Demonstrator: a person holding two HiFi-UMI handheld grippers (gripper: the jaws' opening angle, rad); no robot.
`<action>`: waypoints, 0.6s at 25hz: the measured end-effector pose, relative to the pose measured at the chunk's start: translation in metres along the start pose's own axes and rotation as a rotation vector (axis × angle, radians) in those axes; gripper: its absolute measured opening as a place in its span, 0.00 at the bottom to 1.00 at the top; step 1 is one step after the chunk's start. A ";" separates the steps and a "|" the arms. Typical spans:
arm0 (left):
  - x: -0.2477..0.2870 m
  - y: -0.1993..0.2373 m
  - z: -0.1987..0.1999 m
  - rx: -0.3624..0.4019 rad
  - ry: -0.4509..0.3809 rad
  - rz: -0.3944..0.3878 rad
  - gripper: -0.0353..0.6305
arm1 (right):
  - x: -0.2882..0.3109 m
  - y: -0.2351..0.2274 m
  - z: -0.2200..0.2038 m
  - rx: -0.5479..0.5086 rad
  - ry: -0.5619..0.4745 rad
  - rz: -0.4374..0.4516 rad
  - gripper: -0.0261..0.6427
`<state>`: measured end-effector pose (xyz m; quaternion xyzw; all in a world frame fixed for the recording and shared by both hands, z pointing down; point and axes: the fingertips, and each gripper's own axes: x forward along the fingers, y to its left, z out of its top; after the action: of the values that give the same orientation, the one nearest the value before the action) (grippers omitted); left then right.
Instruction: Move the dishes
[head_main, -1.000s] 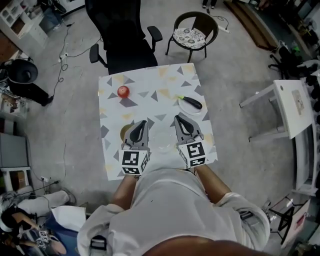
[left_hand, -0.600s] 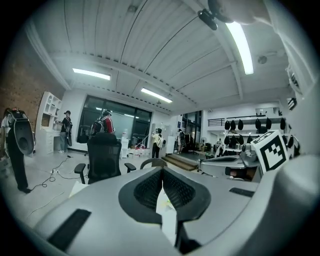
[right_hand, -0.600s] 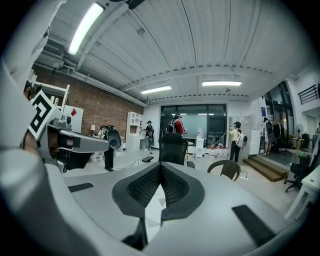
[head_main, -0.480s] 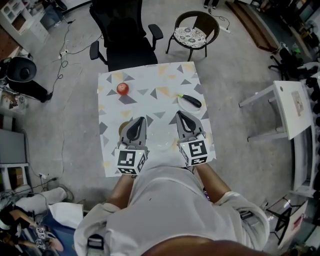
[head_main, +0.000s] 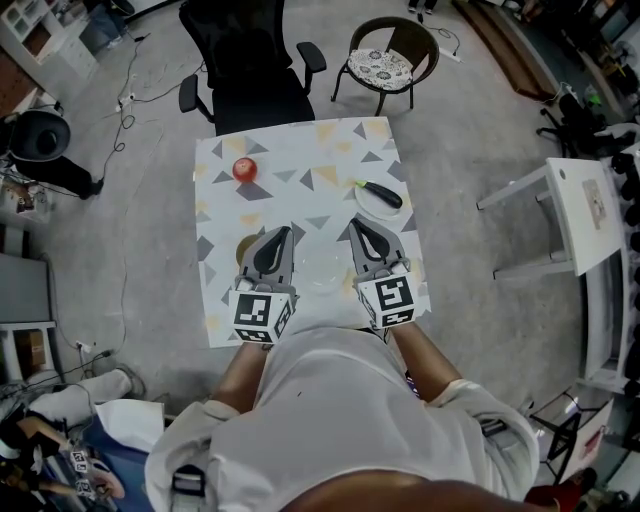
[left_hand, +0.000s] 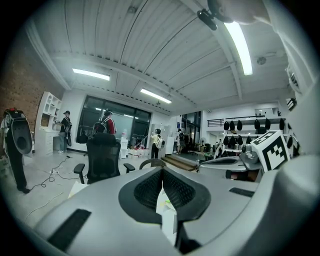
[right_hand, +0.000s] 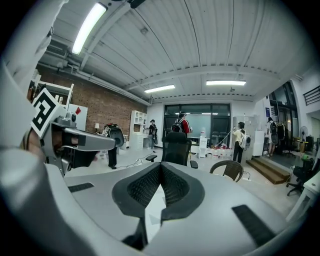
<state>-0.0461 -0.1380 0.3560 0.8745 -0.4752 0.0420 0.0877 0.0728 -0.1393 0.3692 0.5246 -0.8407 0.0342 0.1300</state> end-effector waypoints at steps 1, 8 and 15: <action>-0.001 0.000 0.000 0.000 0.000 0.000 0.08 | -0.001 0.002 -0.001 -0.004 0.004 0.005 0.03; -0.003 -0.002 -0.003 -0.009 0.007 -0.001 0.08 | -0.006 0.002 -0.002 0.000 0.006 -0.007 0.03; -0.005 -0.003 -0.009 -0.015 0.023 -0.004 0.08 | -0.011 -0.004 -0.009 0.015 0.015 -0.033 0.03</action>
<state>-0.0461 -0.1305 0.3641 0.8743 -0.4726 0.0484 0.0996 0.0822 -0.1298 0.3747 0.5389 -0.8307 0.0421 0.1330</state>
